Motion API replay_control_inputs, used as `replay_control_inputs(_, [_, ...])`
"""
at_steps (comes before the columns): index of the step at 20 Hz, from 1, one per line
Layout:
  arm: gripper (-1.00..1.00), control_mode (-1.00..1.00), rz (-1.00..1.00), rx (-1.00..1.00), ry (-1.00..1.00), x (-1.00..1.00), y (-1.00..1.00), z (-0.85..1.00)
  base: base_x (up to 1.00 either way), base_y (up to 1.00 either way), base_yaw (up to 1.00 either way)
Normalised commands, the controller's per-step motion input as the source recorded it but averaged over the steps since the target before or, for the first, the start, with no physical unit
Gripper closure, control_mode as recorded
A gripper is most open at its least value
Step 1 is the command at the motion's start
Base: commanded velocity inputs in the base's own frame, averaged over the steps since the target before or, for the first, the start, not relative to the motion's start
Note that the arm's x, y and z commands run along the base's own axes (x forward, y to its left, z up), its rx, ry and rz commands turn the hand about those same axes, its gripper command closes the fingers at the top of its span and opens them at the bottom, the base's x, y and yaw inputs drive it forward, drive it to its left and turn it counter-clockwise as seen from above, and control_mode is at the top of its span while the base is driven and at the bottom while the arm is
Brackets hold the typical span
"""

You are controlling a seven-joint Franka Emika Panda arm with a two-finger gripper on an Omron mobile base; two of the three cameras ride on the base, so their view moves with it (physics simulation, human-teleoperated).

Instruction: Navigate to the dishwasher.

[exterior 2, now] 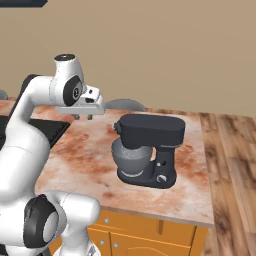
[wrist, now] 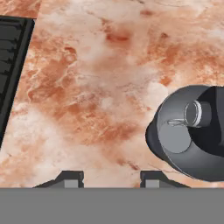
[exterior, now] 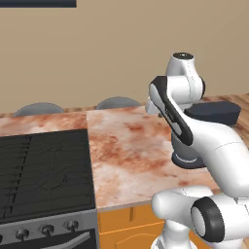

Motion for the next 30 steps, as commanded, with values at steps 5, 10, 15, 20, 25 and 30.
replay_control_inputs(5, [-1.0, -1.0, -0.12, 0.0, -0.01, -0.73, -0.19, 0.0, 0.0, 0.0, 0.0])
replay_control_inputs(10, [-1.0, -1.0, -0.2, 0.01, -0.08, -1.0, -0.38, 0.0, 0.0, 0.0, 0.0])
replay_control_inputs(15, [-1.0, -1.0, -0.19, 0.0, -0.09, -1.0, -0.36, 0.0, 0.0, 0.0, 0.0])
replay_control_inputs(20, [-1.0, -1.0, -0.13, 0.01, -0.03, -0.94, -0.12, 0.23, 0.0, 0.0, 0.0])
replay_control_inputs(25, [-1.0, -1.0, -0.03, 0.01, -0.03, -0.63, -0.03, 0.42, 0.0, 0.0, 0.0])
replay_control_inputs(30, [-1.0, -1.0, 0.1, 0.02, 0.02, -0.15, 0.0, 0.47, 0.0, 0.0, 0.0])
